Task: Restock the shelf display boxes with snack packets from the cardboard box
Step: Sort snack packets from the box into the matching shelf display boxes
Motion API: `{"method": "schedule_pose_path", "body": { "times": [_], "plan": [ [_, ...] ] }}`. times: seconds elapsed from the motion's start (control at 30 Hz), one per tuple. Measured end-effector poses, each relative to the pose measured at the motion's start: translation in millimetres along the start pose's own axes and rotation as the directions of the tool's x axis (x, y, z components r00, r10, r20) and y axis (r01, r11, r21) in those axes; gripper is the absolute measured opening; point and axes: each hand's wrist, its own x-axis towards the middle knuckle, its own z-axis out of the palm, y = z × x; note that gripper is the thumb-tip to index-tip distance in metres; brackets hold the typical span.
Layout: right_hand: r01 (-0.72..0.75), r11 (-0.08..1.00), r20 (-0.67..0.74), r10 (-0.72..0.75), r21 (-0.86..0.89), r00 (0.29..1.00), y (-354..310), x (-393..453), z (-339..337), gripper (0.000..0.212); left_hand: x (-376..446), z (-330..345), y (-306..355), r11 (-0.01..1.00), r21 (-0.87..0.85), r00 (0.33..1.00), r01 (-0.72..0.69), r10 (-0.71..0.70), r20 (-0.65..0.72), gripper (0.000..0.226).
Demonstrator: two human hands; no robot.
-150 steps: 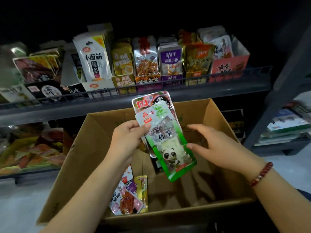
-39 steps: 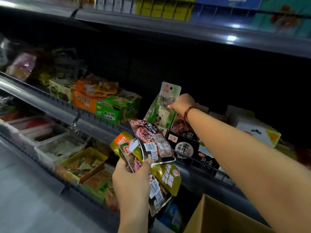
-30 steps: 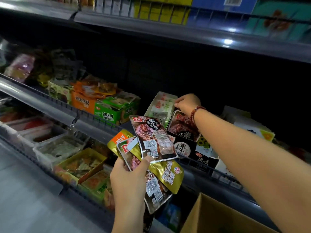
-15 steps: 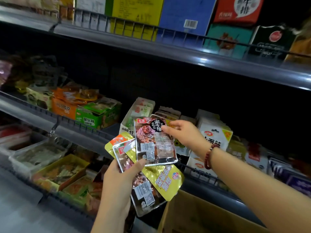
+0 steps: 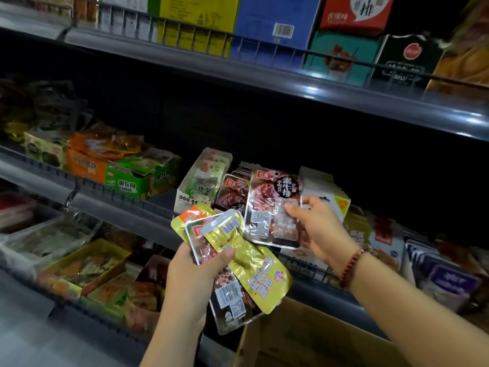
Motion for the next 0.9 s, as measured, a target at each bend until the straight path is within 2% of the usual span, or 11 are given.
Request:
{"method": "schedule_pose_path", "body": {
  "times": [0.07, 0.13, 0.33, 0.43, 0.57, 0.7, 0.77, 0.83, 0.9],
  "plan": [
    [0.161, 0.984, -0.058, -0.165, -0.071, 0.985, -3.5, -9.5, -5.0, 0.004, -1.6, 0.6, 0.1, 0.999, 0.028, 0.998, -0.038, 0.040, -0.055, 0.029],
    [0.287, 0.941, -0.078, -0.304, -0.177, 0.949, -5.9, -20.7, -7.4, 0.011, -3.4, 1.5, 0.6, 0.996, 0.053, 0.993, -0.072, 0.076, -0.085, 0.027],
    [0.394, 0.811, -0.025, -0.448, -0.433, 0.894, 8.7, -50.8, -2.0, 0.016, -4.5, 6.2, -4.8, 0.991, 0.104, 0.989, -0.079, 0.091, -0.116, 0.024],
    [0.395, 0.813, 0.027, -0.425, -0.429, 0.905, 20.2, -65.6, 9.0, 0.020, -7.5, 12.7, -4.9, 0.990, 0.109, 0.988, -0.091, 0.104, -0.114, 0.021],
    [0.422, 0.838, 0.103, -0.413, -0.345, 0.905, 35.7, -76.3, 26.7, 0.026, -9.4, 16.9, -5.3, 0.998, 0.043, 0.998, -0.044, 0.047, -0.052, 0.023],
    [0.394, 0.800, 0.183, -0.350, -0.453, 0.919, 42.4, -72.3, 27.1, 0.025, -7.0, 12.3, -5.0, 1.000, -0.012, 1.000, 0.001, -0.001, 0.013, 0.029],
    [0.376, 0.816, 0.204, -0.317, -0.439, 0.926, 39.3, -70.0, 24.0, 0.023, -5.8, 10.3, -3.9, 0.999, -0.035, 0.998, 0.027, -0.025, 0.059, 0.030],
    [0.328, 0.844, 0.205, -0.263, -0.425, 0.943, 34.3, -66.5, 19.6, 0.040, -5.0, 8.7, -4.1, 0.998, -0.040, 0.994, 0.044, -0.040, 0.105, 0.032],
    [0.220, 0.872, 0.190, -0.149, -0.437, 0.970, 27.9, -61.0, 14.4, 0.068, -4.7, 7.6, -3.8, 0.997, -0.054, 0.990, 0.053, -0.045, 0.135, 0.036]
  ]
}}
